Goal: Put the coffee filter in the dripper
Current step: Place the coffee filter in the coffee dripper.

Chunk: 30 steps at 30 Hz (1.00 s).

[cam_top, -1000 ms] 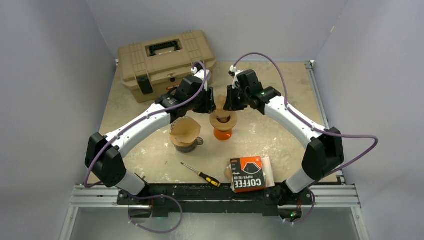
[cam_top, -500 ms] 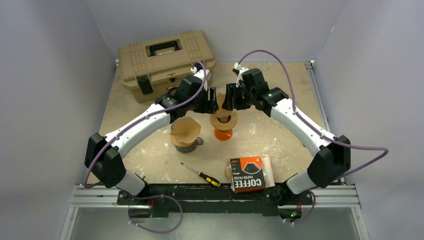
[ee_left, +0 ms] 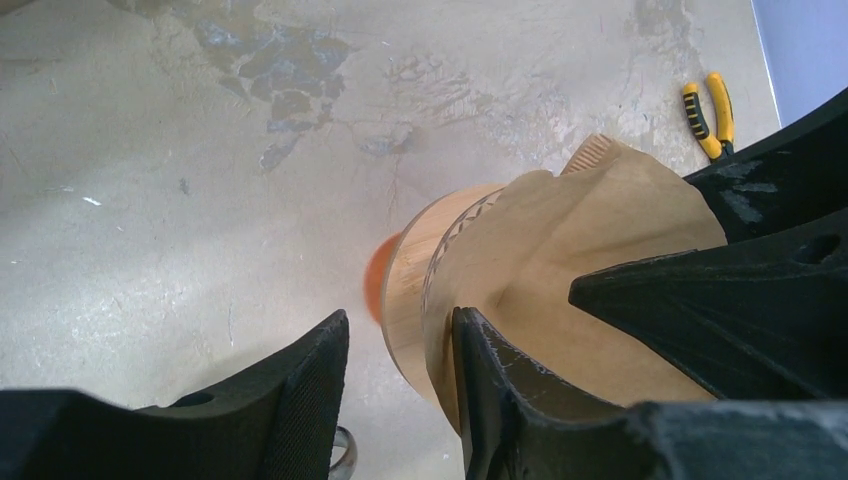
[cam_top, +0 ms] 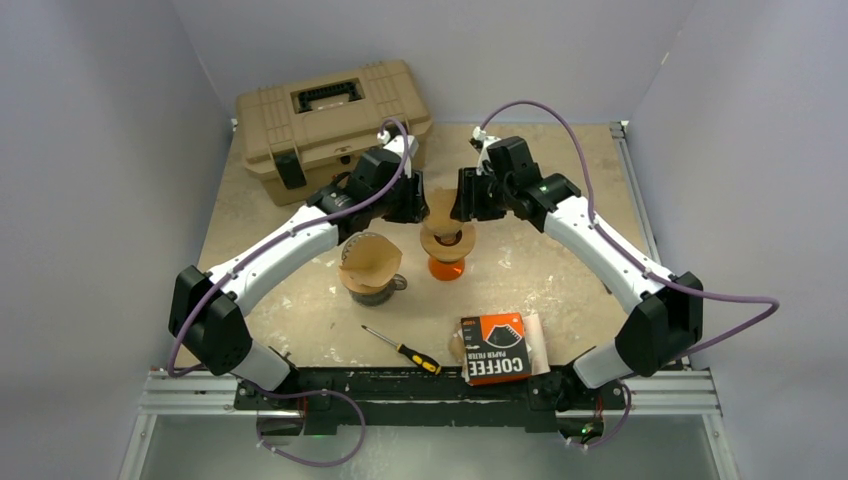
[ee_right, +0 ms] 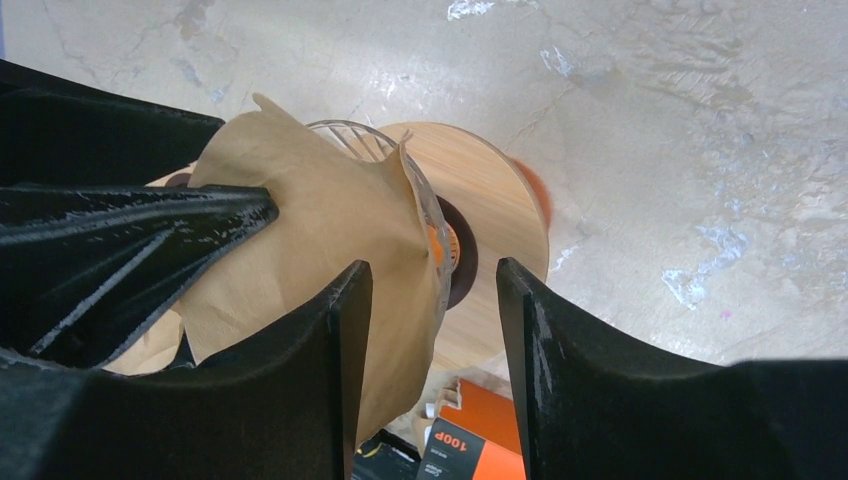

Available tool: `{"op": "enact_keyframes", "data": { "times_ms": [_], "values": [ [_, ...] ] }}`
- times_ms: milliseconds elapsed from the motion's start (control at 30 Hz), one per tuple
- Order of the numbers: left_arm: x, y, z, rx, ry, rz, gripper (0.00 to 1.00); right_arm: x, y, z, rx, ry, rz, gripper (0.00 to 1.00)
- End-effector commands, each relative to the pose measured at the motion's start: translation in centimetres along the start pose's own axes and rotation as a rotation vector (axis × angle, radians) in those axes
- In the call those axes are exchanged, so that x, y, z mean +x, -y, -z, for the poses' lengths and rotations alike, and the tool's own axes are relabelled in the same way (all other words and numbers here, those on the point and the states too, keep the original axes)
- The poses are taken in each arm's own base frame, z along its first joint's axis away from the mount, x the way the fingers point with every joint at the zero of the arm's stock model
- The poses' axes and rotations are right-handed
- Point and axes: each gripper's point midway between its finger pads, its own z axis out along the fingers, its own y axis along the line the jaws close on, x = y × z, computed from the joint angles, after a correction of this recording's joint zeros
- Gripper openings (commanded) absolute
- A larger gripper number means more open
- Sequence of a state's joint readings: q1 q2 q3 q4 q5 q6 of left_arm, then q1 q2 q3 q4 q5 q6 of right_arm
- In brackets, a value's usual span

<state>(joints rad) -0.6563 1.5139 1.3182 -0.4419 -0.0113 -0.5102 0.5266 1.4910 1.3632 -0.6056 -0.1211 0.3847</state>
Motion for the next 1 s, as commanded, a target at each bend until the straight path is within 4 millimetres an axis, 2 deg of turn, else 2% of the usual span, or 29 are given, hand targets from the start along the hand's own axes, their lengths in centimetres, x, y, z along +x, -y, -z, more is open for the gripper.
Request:
{"op": "enact_keyframes", "data": {
  "times_ms": [0,233,533,800,967],
  "values": [
    [-2.8,0.5,1.3,0.020,0.081,-0.007,0.40,-2.1,-0.3,2.4,0.001,0.073,-0.005,0.50],
    [-2.3,-0.2,1.2,0.000,0.072,-0.008,0.37,-1.7,0.4,2.6,0.009,0.068,-0.010,0.49],
    [-2.5,0.0,1.4,0.008,0.079,-0.007,0.36,-1.3,0.4,2.6,-0.009,0.059,-0.011,0.49],
    [-3.0,0.8,1.8,0.047,0.094,-0.002,0.51,-2.4,-0.2,3.0,-0.055,0.091,-0.020,0.53],
    [-3.1,1.5,1.7,0.087,0.094,0.004,0.50,-2.7,-0.2,2.9,-0.124,0.087,-0.048,0.53]
  ]
}}
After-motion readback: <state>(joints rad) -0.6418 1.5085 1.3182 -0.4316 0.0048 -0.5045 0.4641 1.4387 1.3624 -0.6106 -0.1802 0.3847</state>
